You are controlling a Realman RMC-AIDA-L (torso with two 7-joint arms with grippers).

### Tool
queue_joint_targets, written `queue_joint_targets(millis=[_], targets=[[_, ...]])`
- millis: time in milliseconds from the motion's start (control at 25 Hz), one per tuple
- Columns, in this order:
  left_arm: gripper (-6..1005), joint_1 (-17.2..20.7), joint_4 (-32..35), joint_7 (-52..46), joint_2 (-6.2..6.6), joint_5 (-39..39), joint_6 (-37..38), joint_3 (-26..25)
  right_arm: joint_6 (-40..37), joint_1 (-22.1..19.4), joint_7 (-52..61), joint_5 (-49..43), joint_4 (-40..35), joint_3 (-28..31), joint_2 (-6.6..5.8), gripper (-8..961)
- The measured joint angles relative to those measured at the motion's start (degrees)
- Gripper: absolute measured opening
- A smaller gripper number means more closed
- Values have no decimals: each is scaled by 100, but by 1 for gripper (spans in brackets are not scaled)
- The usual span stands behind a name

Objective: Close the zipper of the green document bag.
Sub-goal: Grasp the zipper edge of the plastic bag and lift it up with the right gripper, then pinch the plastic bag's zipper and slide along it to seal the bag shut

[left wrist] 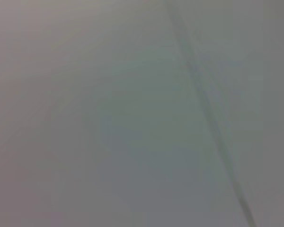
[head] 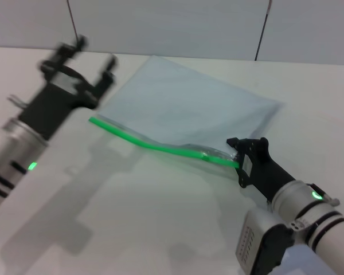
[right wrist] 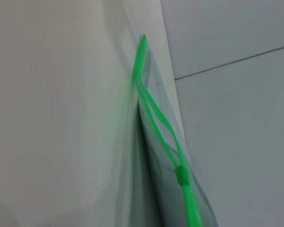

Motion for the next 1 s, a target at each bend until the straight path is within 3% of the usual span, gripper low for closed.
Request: queue_joint_targets(millis=[480,720,1000], targets=[[635,-282,-222,1934,-52,1776,-1120,122,225,399,547,-24,-45,0,-13,52],[635,-397,-226,2105,-62,1832,-1355,727,222,467,631,-23,-148,0,-14,49],[636,-445,-418,2656,-68,1843,-1432,757,195,550,794,-22,-172,11,-14,49]])
